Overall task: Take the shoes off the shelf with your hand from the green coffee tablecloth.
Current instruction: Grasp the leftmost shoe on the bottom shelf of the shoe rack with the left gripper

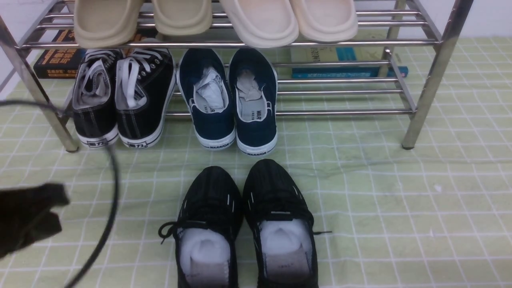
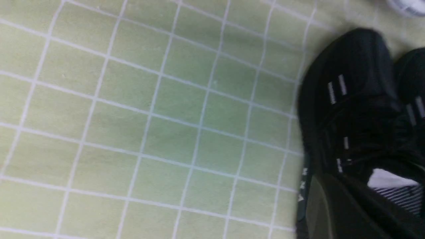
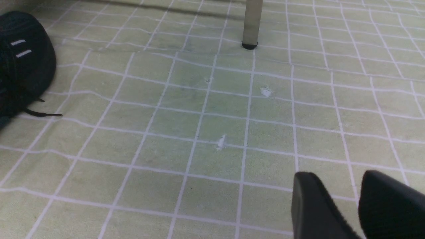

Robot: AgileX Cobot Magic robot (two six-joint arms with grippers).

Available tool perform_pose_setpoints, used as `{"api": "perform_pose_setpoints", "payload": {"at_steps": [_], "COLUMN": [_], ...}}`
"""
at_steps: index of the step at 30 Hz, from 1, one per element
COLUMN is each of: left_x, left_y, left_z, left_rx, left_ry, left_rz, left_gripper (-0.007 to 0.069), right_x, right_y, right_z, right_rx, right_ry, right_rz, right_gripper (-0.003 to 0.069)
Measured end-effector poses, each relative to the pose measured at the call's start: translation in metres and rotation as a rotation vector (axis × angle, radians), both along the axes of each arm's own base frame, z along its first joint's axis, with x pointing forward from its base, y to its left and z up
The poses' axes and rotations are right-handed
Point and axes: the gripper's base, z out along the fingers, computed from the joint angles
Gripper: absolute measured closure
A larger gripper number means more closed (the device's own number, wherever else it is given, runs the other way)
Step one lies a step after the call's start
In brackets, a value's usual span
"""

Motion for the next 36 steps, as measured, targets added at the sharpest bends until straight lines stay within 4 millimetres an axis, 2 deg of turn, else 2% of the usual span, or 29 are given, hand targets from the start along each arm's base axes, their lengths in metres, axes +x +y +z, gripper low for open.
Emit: {"api": "perform_pose_setpoints", "payload": {"at_steps": [1, 3, 5, 7, 9, 11, 12, 13, 16, 17, 20, 24, 29, 36], "left_x": [0.003, 0.039, 0.064, 0.079, 0.087, 0.103, 0.103, 0.114, 0.123, 0.13, 0.143, 0.159, 0.181, 0.207], "left_y": [0.0, -0.003, -0.004, -0.005, -0.005, -0.004, -0.004, -0.001, 0.003, 0.005, 0.008, 0.019, 0.032, 0.031], "left_z": [0.0, 0.002, 0.003, 0.004, 0.006, 0.01, 0.012, 0.015, 0.017, 0.015, 0.005, -0.007, -0.009, -0.023], "left_rx": [0.005, 0.028, 0.033, 0.034, 0.035, 0.049, 0.049, 0.063, 0.087, 0.104, 0.111, 0.098, 0.125, 0.138], "left_ry": [0.013, 0.094, 0.128, 0.133, 0.129, 0.084, 0.076, 0.013, -0.05, -0.082, -0.096, -0.073, -0.086, -0.123], "left_rz": [-0.005, -0.04, -0.05, -0.05, -0.05, -0.028, -0.024, 0.023, 0.063, 0.088, 0.145, 0.235, 0.272, 0.238], "left_gripper": [0.0624, 0.0622, 0.0613, 0.06, 0.0591, 0.0557, 0.0553, 0.0512, 0.0458, 0.0407, 0.0318, 0.0226, 0.0195, 0.0197], "right_x": [0.0, 0.0, 0.0, 0.0, 0.0, 0.0, 0.0, 0.0, 0.0, 0.0, 0.0, 0.0, 0.0, 0.0], "right_y": [0.0, 0.0, 0.0, 0.0, 0.0, 0.0, 0.0, 0.0, 0.0, 0.0, 0.0, 0.0, 0.0, 0.0], "right_z": [0.0, 0.0, 0.0, 0.0, 0.0, 0.0, 0.0, 0.0, 0.0, 0.0, 0.0, 0.0, 0.0, 0.0], "right_rx": [0.0, 0.0, 0.0, 0.0, 0.0, 0.0, 0.0, 0.0, 0.0, 0.0, 0.0, 0.0, 0.0, 0.0], "right_ry": [0.0, 0.0, 0.0, 0.0, 0.0, 0.0, 0.0, 0.0, 0.0, 0.0, 0.0, 0.0, 0.0, 0.0], "right_rz": [0.0, 0.0, 0.0, 0.0, 0.0, 0.0, 0.0, 0.0, 0.0, 0.0, 0.0, 0.0, 0.0, 0.0], "right_gripper": [0.0421, 0.0421, 0.0421, 0.0421, 0.0421, 0.0421, 0.0421, 0.0421, 0.0421, 0.0421, 0.0421, 0.0421, 0.0421, 0.0421]}}
